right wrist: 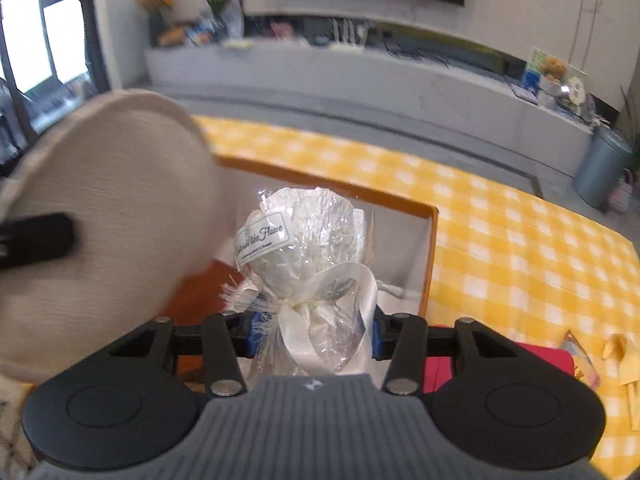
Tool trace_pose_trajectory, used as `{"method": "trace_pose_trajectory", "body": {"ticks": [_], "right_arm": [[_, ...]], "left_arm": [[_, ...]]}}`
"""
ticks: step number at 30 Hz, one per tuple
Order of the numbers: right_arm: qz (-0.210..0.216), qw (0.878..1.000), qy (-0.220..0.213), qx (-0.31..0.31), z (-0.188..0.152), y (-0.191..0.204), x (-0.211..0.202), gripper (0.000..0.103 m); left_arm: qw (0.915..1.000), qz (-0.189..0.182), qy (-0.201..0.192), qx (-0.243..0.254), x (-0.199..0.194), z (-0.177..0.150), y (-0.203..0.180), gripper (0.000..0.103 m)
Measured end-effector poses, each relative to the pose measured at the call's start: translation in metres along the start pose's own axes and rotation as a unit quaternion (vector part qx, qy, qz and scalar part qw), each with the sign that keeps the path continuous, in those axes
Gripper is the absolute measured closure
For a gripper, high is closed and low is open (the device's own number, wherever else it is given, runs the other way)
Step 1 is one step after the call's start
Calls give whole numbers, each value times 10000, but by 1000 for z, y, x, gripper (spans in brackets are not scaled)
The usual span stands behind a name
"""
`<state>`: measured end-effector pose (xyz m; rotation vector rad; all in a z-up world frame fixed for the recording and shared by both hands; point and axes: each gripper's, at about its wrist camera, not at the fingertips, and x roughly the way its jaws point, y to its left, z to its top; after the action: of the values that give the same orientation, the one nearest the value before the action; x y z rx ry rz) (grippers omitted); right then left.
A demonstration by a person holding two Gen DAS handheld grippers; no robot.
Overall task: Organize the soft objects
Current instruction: 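Lift and carry the wrapped gift and cream pouch with both tools toward the box, then release the wrapped gift into the box with the right tool while the left tool holds the pouch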
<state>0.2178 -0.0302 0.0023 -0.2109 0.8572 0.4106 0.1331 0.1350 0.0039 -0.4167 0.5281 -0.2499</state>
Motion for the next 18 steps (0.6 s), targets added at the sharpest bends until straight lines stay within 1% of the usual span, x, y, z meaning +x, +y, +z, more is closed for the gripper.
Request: {"method": "trace_pose_trajectory", "body": {"ticks": [3,6,9,10,11,13,15,17,18], "right_arm": [[-595,9969,343,-377,12,4,33,56],[-667,9942,743,-410,15,-2,58,56],[-1073,9873,867,-791,18,9,75,56],[-1113,9857,922,-869,19,12,82,56],[-1260,9821,965,-1017,19,12,86,56],[-1641,9704,1085,-1401,19,18,98,56],[-1899,9582,1189,-1778,14,25,106,54],[-2042,9486,1224,-2085,8,31,109,52],[-2004,9465,1243,-2202,6,33,111,56]], "left_arm": [[9998,32,31,-190,-6,2,12,97],[9996,42,-25,-292,-11,5,18,97],[9993,18,-40,-359,-14,6,22,97],[9993,13,-38,-374,-13,8,23,97],[9992,19,-38,-405,-12,9,24,97],[9990,27,-28,-443,-12,11,25,97],[9992,73,-19,-396,-12,11,23,97],[9995,125,-4,-286,-13,12,21,97],[9995,141,-19,-271,-14,12,20,97]]}}
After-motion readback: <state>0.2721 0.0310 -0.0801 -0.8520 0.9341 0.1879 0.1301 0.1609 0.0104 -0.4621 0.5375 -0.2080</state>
